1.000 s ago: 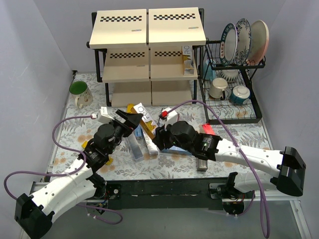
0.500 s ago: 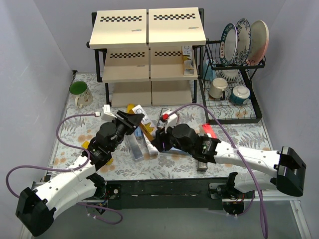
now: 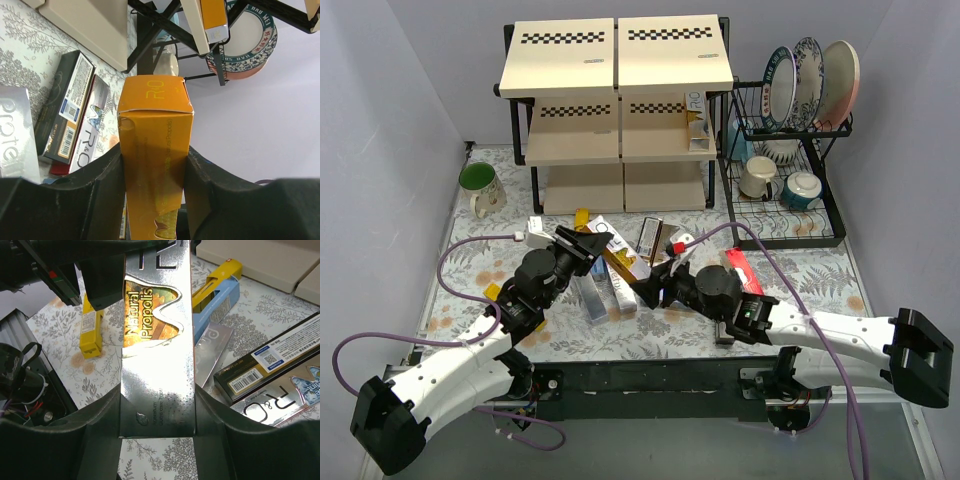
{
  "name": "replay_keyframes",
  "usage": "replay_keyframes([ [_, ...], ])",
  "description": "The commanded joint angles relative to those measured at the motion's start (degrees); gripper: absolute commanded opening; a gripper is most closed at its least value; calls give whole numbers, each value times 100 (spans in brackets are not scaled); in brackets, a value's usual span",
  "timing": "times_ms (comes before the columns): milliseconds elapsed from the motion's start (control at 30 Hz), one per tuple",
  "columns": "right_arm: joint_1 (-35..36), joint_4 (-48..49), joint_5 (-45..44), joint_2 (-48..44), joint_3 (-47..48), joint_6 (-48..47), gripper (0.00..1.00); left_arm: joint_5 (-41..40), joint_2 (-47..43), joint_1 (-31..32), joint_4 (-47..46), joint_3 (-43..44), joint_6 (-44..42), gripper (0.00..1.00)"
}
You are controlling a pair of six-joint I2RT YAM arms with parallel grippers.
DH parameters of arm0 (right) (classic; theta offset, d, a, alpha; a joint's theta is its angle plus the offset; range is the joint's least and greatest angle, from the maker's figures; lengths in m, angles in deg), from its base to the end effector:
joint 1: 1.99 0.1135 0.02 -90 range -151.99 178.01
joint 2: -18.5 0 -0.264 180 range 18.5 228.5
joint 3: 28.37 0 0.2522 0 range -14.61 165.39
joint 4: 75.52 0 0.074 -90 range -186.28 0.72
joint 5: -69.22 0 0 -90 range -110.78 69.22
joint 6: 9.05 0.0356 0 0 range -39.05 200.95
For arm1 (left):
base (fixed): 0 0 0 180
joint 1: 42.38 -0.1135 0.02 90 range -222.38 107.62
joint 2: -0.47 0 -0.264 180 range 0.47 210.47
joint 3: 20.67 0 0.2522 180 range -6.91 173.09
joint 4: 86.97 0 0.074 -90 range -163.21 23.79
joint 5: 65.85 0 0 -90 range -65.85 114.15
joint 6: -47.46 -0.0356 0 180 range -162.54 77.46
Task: Place and organize the toothpastes onto the shelf
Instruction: Pick up the toothpaste from the center of the board, then place the toothpaste on the shelf.
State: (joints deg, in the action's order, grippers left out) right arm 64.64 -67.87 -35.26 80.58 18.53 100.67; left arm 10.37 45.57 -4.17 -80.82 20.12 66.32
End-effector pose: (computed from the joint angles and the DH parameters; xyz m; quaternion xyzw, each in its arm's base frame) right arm 0.1063 0.2235 0.2665 -0.2207 0.7174 0.3783 0.5417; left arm 0.1560 -0.1120 0.2618 -0.5038 0.5782 -0.5829 0.2684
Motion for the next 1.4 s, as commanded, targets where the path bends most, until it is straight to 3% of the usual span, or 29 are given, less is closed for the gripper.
replay_keyframes([
  [0, 17, 1251, -46, -337, -300, -258, 48, -292, -142, -78, -170, 22, 496, 17],
  [233, 17, 1805, -11, -302, -484, -478, 49, -81, -81, -78, -319, 4, 891, 17],
  [400, 17, 1955, -11, -355, -485, -540, 37, -63, -28, -78, -276, 144, 900, 22],
  [433, 17, 1937, -20, -381, -467, -549, 33, -124, -28, -78, -180, 171, 865, 25],
  [467, 17, 1920, -55, -451, -458, -618, 31, -186, -45, -78, -135, 215, 743, 38],
  [567, 17, 1648, -283, -504, -274, -855, 23, -546, -177, -78, 32, 347, 418, 56],
  [700, 17, 1086, -853, -408, 244, -1206, 20, -1248, -554, -78, 392, 636, -879, 83],
  [767, -1, 690, -1249, -242, 692, -1365, 19, -1714, -721, -78, 638, 882, -1444, 90],
  [800, -10, 576, -1468, -171, 841, -1592, 19, -1872, -914, -86, 726, 953, -2125, 95],
  [1033, -544, -689, -2471, 1179, 2923, -2183, 19, -2945, -1977, -86, 569, 1130, -4808, 98],
  [1167, -1046, -1209, -2683, 2078, 4433, -2166, 19, -3280, -2452, -86, 480, 718, -5296, 98],
  [1367, -1653, -1359, -2850, 3282, 5693, -2104, 20, -3553, -2752, -86, 726, 347, -5314, 98],
])
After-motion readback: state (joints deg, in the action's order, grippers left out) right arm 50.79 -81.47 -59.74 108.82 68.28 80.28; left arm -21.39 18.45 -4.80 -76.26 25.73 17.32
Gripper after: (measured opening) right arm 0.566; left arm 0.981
